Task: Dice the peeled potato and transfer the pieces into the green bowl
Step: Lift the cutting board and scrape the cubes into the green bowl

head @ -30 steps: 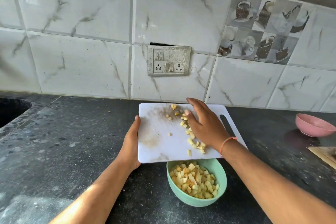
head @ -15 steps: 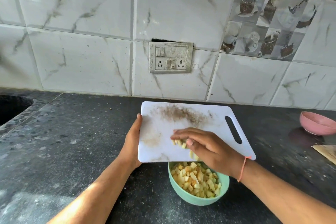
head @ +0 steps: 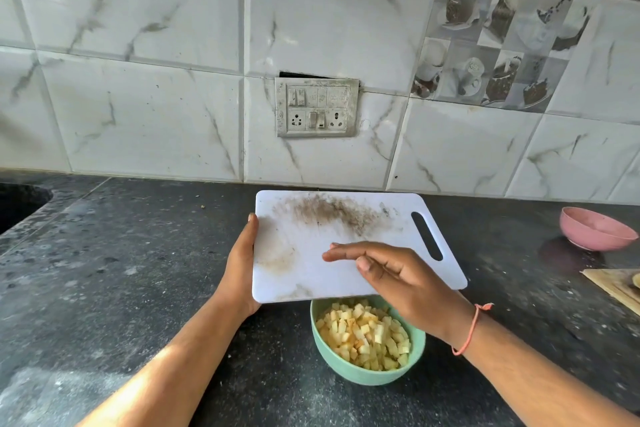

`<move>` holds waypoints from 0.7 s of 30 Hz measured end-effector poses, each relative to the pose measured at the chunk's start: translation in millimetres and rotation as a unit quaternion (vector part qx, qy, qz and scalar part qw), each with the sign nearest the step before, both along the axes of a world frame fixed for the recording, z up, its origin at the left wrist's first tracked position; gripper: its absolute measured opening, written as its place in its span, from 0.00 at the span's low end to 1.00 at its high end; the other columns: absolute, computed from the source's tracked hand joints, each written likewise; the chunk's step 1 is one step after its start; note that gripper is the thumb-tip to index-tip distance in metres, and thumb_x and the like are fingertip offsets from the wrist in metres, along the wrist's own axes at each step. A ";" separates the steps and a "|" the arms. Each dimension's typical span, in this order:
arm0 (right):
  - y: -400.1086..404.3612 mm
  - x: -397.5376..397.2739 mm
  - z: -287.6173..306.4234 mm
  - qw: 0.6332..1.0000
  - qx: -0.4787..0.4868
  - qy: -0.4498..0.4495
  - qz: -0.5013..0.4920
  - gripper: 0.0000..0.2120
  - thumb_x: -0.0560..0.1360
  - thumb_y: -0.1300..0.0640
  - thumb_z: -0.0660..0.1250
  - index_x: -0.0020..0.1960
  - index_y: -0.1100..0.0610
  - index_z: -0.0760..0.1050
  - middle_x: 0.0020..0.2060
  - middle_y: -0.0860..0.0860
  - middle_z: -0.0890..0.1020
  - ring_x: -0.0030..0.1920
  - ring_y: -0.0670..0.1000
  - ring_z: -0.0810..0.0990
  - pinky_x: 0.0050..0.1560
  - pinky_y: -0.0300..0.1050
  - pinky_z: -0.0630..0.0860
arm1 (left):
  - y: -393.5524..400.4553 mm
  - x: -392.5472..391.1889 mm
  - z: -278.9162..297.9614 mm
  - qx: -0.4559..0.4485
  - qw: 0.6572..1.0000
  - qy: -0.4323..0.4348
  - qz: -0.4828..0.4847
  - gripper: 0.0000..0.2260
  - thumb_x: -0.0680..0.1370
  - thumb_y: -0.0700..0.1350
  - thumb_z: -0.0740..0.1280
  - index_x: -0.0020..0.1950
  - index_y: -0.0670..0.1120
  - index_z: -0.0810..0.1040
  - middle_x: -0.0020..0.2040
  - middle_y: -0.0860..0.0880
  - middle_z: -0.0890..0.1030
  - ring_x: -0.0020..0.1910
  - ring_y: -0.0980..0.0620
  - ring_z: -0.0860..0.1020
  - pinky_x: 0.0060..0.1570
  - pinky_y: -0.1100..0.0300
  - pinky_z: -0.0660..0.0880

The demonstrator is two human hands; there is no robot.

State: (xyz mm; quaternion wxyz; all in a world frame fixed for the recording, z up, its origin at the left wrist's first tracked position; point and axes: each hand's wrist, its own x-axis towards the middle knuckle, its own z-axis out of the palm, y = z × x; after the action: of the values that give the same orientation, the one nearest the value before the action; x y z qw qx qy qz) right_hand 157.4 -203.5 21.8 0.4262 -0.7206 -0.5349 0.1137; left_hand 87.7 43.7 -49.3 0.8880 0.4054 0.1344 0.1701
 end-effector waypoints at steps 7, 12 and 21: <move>-22.4 -19.4 -15.7 0.990 -0.103 -0.088 0.037 0.16 0.87 0.48 0.59 0.68 0.47 0.81 0.64 0.39 0.82 0.68 0.42 0.78 0.66 0.47 0.77 | 0.0 2.5 -0.1 -0.002 1.000 -0.003 0.015 0.27 0.84 0.65 0.57 0.70 0.47 0.80 0.62 0.39 0.85 0.59 0.37 0.85 0.56 0.39 0.80; -43.2 -25.1 -6.9 0.994 0.039 -0.093 -0.050 0.11 0.85 0.56 0.63 0.60 0.51 0.83 0.55 0.44 0.86 0.60 0.49 0.84 0.59 0.47 0.79 | 3.9 3.1 -2.8 -0.015 0.999 0.000 0.046 0.26 0.85 0.64 0.57 0.71 0.47 0.80 0.64 0.40 0.84 0.62 0.37 0.83 0.64 0.34 0.77; -54.6 -27.5 -9.4 0.915 -0.092 -0.070 -0.386 0.11 0.78 0.41 0.70 0.57 0.42 0.78 0.41 0.43 0.83 0.43 0.41 0.81 0.44 0.40 0.77 | 12.7 4.9 -2.8 -0.061 0.990 -0.007 0.125 0.26 0.84 0.66 0.58 0.73 0.50 0.77 0.64 0.43 0.85 0.62 0.39 0.84 0.64 0.33 0.78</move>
State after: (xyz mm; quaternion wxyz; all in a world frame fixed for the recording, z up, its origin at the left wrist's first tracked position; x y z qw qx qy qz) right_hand 129.8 -258.1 12.4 0.3299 -0.9133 -0.2308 -0.0618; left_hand 92.5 56.4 -52.0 0.8837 0.3292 0.1878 0.2746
